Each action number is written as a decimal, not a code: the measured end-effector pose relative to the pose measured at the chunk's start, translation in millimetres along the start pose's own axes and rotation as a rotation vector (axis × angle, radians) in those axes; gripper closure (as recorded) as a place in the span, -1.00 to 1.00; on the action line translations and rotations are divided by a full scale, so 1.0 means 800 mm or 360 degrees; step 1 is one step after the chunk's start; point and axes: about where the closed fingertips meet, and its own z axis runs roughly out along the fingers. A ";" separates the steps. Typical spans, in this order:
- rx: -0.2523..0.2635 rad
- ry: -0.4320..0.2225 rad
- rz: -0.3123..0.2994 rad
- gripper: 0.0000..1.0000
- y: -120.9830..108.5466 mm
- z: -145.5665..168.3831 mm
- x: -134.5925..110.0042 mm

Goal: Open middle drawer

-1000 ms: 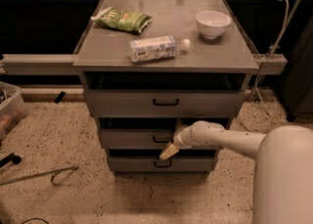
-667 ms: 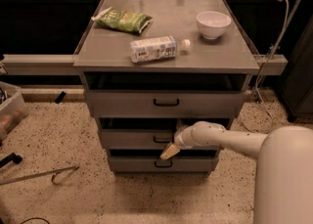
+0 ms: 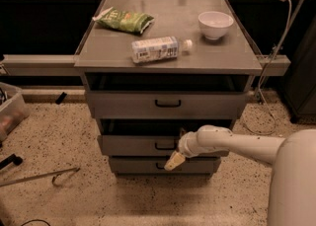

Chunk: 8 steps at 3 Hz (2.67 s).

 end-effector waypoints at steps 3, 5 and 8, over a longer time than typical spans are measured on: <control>-0.0155 0.0105 0.0034 -1.00 0.030 -0.004 -0.002; -0.0202 0.0119 0.0086 -1.00 0.052 -0.019 0.006; -0.0353 0.0216 0.0116 -1.00 0.121 -0.061 0.034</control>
Offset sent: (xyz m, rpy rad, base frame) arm -0.0667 0.0064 -0.0088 -0.0776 0.2980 0.0514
